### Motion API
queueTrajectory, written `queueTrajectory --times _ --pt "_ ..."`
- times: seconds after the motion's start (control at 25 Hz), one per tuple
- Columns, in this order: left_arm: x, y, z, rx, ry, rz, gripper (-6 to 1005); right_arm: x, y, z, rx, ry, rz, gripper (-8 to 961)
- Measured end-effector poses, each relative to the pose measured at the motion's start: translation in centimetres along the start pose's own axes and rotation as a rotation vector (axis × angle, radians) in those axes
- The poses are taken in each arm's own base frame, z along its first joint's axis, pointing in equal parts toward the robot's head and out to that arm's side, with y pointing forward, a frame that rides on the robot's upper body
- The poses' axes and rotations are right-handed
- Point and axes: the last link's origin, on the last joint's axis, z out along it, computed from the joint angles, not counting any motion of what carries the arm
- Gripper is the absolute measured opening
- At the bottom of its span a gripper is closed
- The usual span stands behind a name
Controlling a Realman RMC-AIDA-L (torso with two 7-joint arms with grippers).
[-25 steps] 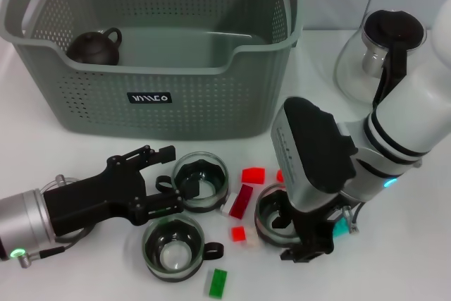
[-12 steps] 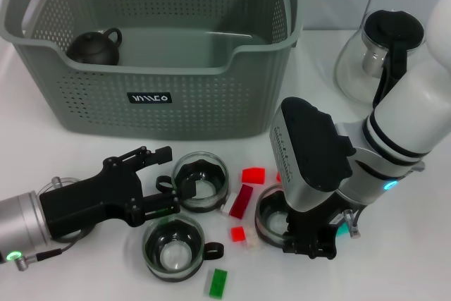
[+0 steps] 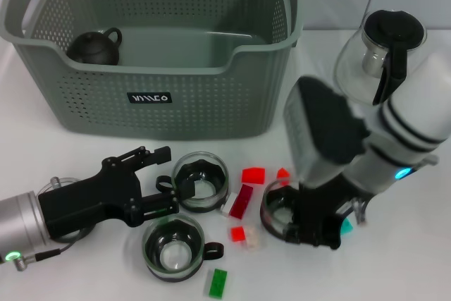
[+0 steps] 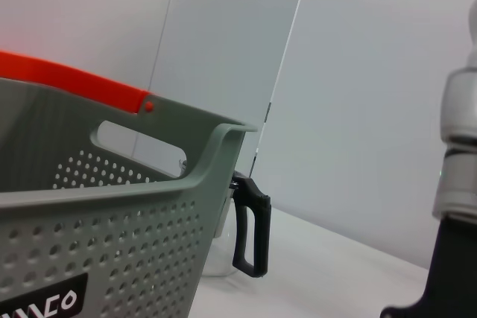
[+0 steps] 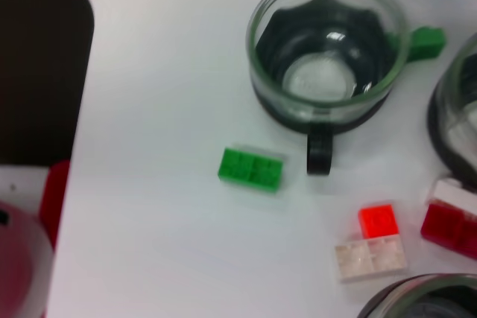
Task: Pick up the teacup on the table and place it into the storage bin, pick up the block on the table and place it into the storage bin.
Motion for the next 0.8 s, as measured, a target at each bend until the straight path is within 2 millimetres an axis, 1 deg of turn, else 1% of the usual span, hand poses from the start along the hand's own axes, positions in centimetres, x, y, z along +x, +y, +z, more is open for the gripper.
queueTrajectory --times 0.24,0.4,0.56,0.64,0.8 --pt "0.1 -0.1 -0.1 0.002 -0.002 0.004 827 0.5 -0.4 -3.4 -0.021 -0.095 0.073 61" --pt "0.2 -0.2 0.0 -0.001 -0.001 0.007 827 0.4 -0.4 -6.8 -0.049 -0.184 0.119 61" --pt "0.3 -0.1 0.1 -0.005 0.001 0.008 827 -1.0 -0.3 -11.5 -0.064 -0.339 0.192 62" --pt "0.3 -0.1 0.1 -0.007 0.000 0.008 827 -2.1 -0.6 -13.8 -0.026 -0.421 0.221 62" --pt "0.3 -0.1 0.1 -0.008 0.000 0.009 827 -4.0 -1.0 -17.5 0.072 -0.560 0.233 59"
